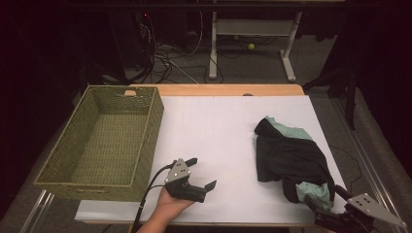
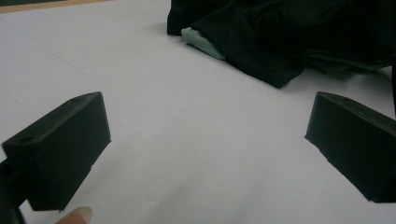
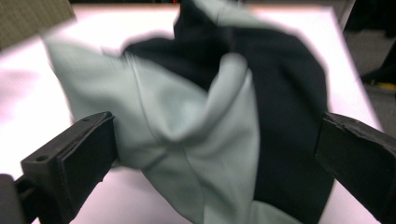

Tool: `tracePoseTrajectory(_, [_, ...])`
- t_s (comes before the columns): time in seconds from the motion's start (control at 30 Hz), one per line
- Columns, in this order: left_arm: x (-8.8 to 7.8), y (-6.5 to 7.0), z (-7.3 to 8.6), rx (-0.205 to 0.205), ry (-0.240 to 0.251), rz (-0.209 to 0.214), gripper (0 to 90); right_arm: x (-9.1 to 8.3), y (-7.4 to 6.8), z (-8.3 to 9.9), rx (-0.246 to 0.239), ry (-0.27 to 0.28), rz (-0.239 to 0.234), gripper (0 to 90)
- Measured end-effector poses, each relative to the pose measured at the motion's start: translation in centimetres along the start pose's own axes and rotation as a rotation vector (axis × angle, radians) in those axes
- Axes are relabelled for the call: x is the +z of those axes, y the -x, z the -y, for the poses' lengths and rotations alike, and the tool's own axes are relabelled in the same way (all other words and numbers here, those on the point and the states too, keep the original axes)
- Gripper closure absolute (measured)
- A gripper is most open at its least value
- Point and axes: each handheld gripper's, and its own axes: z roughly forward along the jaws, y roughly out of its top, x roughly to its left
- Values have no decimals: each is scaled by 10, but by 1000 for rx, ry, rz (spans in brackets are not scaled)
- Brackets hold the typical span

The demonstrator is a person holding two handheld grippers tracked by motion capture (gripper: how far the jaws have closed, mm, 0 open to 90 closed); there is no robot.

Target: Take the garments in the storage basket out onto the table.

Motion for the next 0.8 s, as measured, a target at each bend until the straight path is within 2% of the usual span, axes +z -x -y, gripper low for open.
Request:
tracePoseTrajectory(0.1, [0,0,0,4,1,-2,0,14,-1,4,-53,-79,29,0])
tracePoseTrajectory(0.23, [0,1,0,7,2,-3,0,32,2,4,-77,-162,44,11])
tracePoseTrajectory(0.27, [0,1,0,9,2,-3,0,37,3,3,-68,-178,40,13])
tracePoseTrajectory(0.4, [0,1,0,6,1,-1,0,50,0,0,-119,-228,55,161])
tracePoseTrajectory(0.5, [0,1,0,12,1,-4,0,58,-1,-6,-147,-231,72,324])
tracePoseTrajectory(0.57, [0,1,0,11,1,-4,0,63,-2,-8,-189,-236,101,424])
tracePoseTrajectory(0.7, [0,1,0,6,0,-2,0,67,1,-13,-182,-212,100,621])
tracePoseTrajectory(0.8, [0,1,0,5,-4,-2,0,68,3,-15,-160,-181,81,684])
